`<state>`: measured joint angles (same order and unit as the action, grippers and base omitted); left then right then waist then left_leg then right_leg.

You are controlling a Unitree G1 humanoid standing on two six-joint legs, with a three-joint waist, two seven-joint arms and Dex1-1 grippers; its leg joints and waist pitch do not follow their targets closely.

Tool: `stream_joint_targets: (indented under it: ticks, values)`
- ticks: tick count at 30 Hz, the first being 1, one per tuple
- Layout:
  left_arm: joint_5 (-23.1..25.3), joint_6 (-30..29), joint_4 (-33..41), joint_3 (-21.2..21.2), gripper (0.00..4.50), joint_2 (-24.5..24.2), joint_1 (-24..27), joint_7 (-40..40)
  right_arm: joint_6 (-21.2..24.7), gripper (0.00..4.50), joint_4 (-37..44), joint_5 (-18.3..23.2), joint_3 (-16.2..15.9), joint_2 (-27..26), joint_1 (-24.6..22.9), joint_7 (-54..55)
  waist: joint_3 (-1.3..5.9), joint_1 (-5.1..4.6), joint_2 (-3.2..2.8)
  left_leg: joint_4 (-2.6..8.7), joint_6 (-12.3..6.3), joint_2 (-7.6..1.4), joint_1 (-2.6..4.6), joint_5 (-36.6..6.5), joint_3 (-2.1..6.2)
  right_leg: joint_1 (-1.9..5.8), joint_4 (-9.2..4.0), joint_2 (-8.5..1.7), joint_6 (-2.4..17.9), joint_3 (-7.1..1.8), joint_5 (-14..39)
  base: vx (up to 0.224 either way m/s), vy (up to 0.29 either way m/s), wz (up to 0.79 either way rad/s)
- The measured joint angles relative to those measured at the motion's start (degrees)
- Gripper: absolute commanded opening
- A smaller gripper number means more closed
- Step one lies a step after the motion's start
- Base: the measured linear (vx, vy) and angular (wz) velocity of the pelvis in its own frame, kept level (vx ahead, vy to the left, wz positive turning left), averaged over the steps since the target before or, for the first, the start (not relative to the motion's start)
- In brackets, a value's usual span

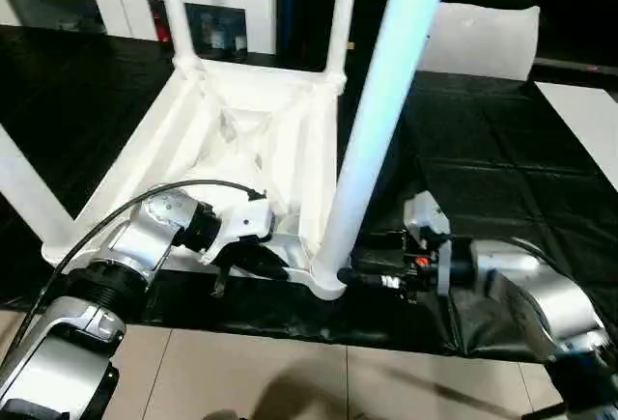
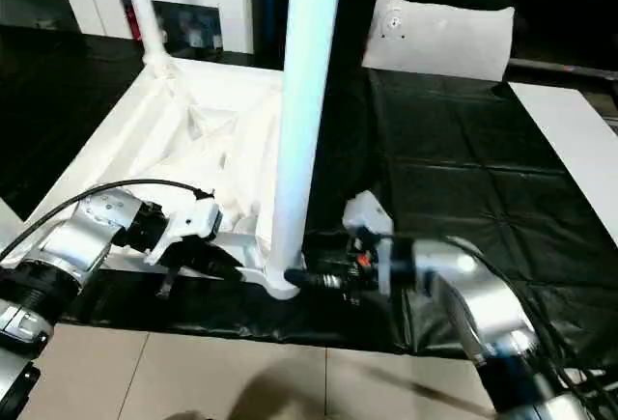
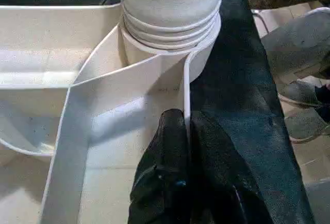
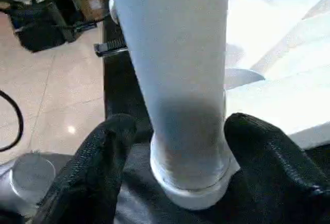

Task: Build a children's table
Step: Rotate leg to tighten

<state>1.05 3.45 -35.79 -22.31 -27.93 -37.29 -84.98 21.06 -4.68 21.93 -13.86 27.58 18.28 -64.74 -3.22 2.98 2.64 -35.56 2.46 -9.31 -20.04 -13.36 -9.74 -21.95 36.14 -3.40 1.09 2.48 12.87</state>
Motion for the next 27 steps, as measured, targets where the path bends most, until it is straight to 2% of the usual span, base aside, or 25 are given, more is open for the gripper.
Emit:
stream_joint_targets:
  ticks: [4, 5, 10, 17, 22, 27]
  values:
    - [0.36, 0.31, 0.09, -0.18, 0.0, 0.01, -0.13, -0.95, -0.55, 2.71, -1.45, -0.45, -0.57, -0.45, 1.31, -1.97, 0.03, 0.46, 0.07, 0.0, -0.02, -0.01, 0.0, 0.0, -0.03, 0.0, 0.0, -0.01, 0.05, 0.0, 0.03, 0.0, 0.0, 0.0]
    - [0.41, 0.33, 0.09, -0.25, 0.0, 0.01, -0.18, -0.99, -0.67, 2.71, -1.92, -0.57, -0.7, -0.45, 1.7, -2.16, 0.03, 0.5, 0.08, 0.0, -0.02, -0.01, 0.0, 0.0, -0.04, 0.0, 0.0, -0.01, 0.05, 0.0, 0.03, 0.0, 0.0, 0.0]
    - [1.03, 0.81, 0.02, -0.68, 0.0, -0.03, -0.56, -1.07, -3.04, 2.15, -4.96, -1.69, -1.26, -0.97, 3.18, -3.66, 0.1, 0.52, 0.22, -0.01, -0.02, -0.03, 0.02, 0.01, -0.06, 0.0, 0.03, -0.01, 0.05, 0.02, 0.03, 0.0, 0.0, 0.0]
    - [1.01, -0.47, -0.36, -0.01, 0.0, 0.88, -0.59, 0.24, -3.55, 1.95, -5.8, -2.33, -1.29, -1.85, 3.25, -3.82, 0.12, 0.61, 0.23, -0.01, -0.03, -0.12, 0.07, 0.13, -0.16, 0.04, 0.1, -0.02, 0.08, 0.04, 0.01, 0.0, 0.0, 0.0]
    - [1.17, -5.41, -0.37, 1.23, 0.0, 3.23, -0.42, 4.97, -1.22, 1.92, -3.25, -2.09, 2.03, -3.51, -0.35, 2.14, 0.15, 1.11, 0.14, -0.01, 0.2, -0.17, 0.11, 0.35, -0.33, 0.15, 0.08, -0.09, 0.58, 0.06, -0.3, 0.0, 0.0, 0.0]
    - [1.62, -11.74, -0.25, 3.03, 0.0, 7.04, -0.33, 12.72, -0.95, 1.91, -1.1, -3.77, 5.79, -8.0, -4.15, 14.04, 0.17, 0.3, 0.1, -0.01, 0.29, -0.16, 0.09, 0.62, -0.35, 0.15, -0.02, -0.09, 0.85, 0.02, -0.52, 0.0, 0.0, 0.0]
